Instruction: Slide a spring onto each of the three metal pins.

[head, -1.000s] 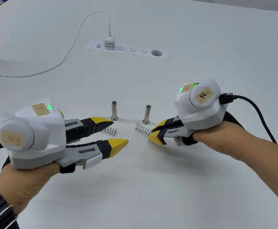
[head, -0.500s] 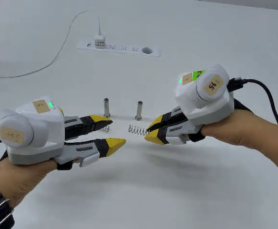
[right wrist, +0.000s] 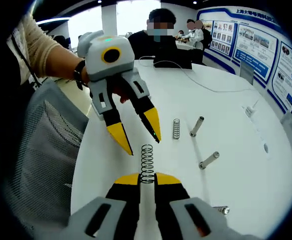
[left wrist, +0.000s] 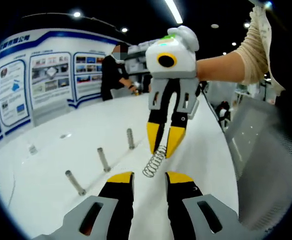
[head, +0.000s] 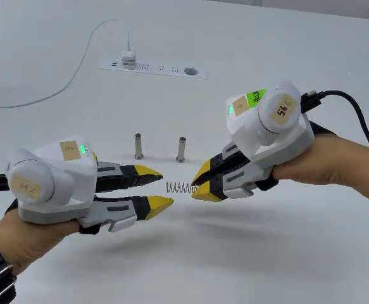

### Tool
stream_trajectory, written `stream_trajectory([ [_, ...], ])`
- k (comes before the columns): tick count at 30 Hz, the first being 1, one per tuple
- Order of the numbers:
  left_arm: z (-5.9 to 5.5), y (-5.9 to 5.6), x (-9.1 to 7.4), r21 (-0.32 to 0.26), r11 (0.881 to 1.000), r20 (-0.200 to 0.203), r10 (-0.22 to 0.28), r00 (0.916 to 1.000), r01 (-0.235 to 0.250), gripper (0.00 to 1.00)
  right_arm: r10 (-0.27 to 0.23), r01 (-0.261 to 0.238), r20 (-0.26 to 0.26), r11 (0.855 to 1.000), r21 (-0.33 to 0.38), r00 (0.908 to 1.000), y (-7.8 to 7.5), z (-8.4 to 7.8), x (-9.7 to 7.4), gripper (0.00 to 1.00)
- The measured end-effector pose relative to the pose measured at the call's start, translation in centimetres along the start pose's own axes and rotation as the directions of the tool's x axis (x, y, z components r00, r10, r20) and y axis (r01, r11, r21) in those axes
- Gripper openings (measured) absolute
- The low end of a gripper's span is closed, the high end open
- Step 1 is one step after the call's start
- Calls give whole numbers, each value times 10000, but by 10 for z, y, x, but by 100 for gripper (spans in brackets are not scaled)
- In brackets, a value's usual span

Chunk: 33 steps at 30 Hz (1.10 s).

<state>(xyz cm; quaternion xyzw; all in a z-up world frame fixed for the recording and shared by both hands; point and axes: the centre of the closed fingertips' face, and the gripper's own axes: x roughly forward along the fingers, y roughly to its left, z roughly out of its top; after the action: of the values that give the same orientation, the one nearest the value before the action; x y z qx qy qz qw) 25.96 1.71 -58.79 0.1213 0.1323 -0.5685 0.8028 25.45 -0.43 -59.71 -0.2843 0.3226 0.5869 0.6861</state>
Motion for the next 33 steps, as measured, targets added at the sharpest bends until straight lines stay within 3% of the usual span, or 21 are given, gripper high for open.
stream_trajectory([
  [8, -2, -13, 4, 379, 9986, -229, -365, 9991, 373, 19, 332, -341, -395, 9992, -215, 9987, 10, -2, 0, 11],
  [11, -1, -13, 5, 495, 9980, -146, -381, 9992, 388, 13, 327, -345, -541, 9989, -311, 9980, 12, -3, 0, 11],
  [18, -2, -16, 11, 842, 9956, -330, -382, 9987, 409, 13, 302, -331, -737, 9987, -388, 9968, 13, -4, -3, 11],
  [24, -8, -14, 13, 785, 9963, -487, -310, 9983, 348, 12, 172, -197, -573, 9988, -444, 9982, 13, 6, -7, 11],
  [33, -8, -13, 15, 403, 9988, -363, -274, 9990, 289, 11, -74, 61, -219, 9982, -596, 9997, 13, 20, -11, 11],
])
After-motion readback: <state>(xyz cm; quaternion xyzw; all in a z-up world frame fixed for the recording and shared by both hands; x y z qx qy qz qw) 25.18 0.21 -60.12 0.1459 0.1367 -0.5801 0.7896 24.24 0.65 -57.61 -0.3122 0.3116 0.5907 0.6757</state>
